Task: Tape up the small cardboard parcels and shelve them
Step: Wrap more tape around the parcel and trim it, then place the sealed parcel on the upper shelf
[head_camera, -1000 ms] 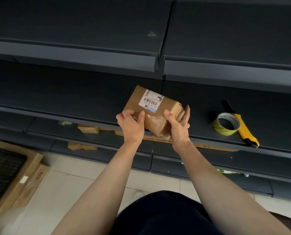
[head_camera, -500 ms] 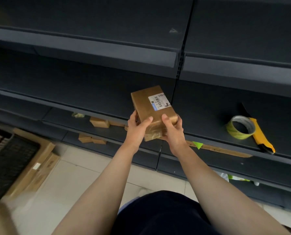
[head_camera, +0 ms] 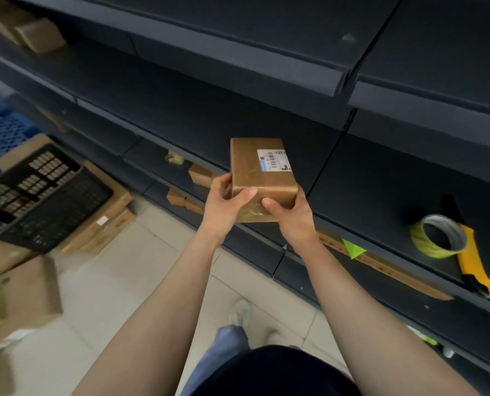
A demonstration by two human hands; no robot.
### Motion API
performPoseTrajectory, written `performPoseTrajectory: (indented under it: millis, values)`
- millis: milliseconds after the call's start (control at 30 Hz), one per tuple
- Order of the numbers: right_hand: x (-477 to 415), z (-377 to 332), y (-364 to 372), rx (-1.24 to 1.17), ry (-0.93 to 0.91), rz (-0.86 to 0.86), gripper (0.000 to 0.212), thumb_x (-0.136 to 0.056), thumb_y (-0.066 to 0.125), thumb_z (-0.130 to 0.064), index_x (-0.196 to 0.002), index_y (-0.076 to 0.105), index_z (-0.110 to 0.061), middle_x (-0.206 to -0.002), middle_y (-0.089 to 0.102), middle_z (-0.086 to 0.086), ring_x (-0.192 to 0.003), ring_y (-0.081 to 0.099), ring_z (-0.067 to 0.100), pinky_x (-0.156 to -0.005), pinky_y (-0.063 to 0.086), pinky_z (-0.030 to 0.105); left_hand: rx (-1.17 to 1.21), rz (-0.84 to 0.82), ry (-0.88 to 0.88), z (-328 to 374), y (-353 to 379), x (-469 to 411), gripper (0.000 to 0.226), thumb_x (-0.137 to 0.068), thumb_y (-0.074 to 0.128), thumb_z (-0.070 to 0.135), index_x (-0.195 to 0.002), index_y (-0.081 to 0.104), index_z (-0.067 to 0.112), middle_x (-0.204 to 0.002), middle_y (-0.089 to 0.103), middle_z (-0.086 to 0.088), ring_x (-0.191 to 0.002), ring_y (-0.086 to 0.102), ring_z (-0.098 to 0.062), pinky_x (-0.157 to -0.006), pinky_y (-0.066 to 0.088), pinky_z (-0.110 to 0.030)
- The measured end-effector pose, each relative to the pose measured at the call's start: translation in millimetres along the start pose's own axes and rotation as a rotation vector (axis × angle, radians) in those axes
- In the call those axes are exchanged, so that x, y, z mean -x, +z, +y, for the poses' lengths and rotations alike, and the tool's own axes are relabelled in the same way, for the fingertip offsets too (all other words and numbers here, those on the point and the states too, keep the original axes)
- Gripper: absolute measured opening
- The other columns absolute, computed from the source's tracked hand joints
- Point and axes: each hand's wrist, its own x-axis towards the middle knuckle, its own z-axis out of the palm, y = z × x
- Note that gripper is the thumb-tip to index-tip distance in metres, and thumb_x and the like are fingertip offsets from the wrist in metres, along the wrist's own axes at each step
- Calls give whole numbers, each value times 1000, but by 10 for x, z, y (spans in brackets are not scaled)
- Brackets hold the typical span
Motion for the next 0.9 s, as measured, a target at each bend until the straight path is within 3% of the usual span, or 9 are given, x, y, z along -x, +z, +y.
performPoseTrajectory:
  millis: [100,200,333,433,600,667,767,833,900]
  values:
    - [116,29,107,-20,-32,-85,70,-81,75,-18,-139,37,-16,-109,61,-9,-88,60,-11,-68,47,5,31,90,7,-17,-127,197,56,-78,77,24,-125,47,20,-115,64,7,-99,65,-3,-75,55,-20]
    - [226,-25,281,-9,-52,-168,72,-80,75,-23,-141,36,-20,-117,59,-8,-100,58,-2,-85,49,19,22,171,17,6,-303,387,54,-79,76,27,-125,47,23,-117,63,8,-101,64,-3,-75,54,-19]
    - [370,-195,601,16,-77,-258,74,-80,75,-26,-142,35,-27,-115,54,-14,-96,53,-4,-79,44,15,46,273,47,113,-624,577,52,-79,75,29,-123,49,24,-116,63,6,-101,64,-3,-73,53,-18]
    - [504,-342,853,25,-127,-304,72,-80,74,-24,-141,36,-24,-120,54,-9,-102,54,3,-82,47,18,78,324,76,191,-896,695,55,-79,75,28,-126,48,20,-116,64,5,-100,64,-4,-72,52,-16]
    - [742,-587,1339,11,-173,-360,77,-79,75,-21,-143,34,-23,-131,52,-1,-117,53,15,-95,51,40,104,379,147,373,-1406,890,59,-81,74,28,-131,46,16,-118,63,4,-105,62,-6,-76,53,-18]
    - [886,-658,1592,14,-205,-365,77,-79,75,-21,-144,33,-25,-129,51,-4,-115,53,12,-91,53,36,102,388,168,433,-1673,1006,59,-81,73,31,-131,46,17,-120,62,2,-109,61,-11,-84,55,-28]
    - [1154,-750,2037,58,-293,-354,77,-79,75,-25,-143,33,-26,-125,52,-8,-105,51,4,-72,47,14,99,394,186,516,-2146,1210,55,-82,71,35,-129,46,20,-122,61,0,-111,61,-17,-90,54,-44]
    - [1328,-817,2358,62,-317,-346,78,-79,76,-26,-144,32,-25,-128,53,-5,-108,51,6,-68,45,12,90,404,207,584,-2485,1325,54,-84,69,35,-131,46,20,-122,60,0,-111,60,-17,-90,54,-44]
    - [1491,-897,2670,56,-341,-333,77,-78,76,-26,-143,33,-27,-128,53,-5,-111,52,9,-77,51,20,85,406,235,660,-2815,1406,55,-85,69,34,-132,46,19,-121,61,0,-109,62,-16,-86,56,-38]
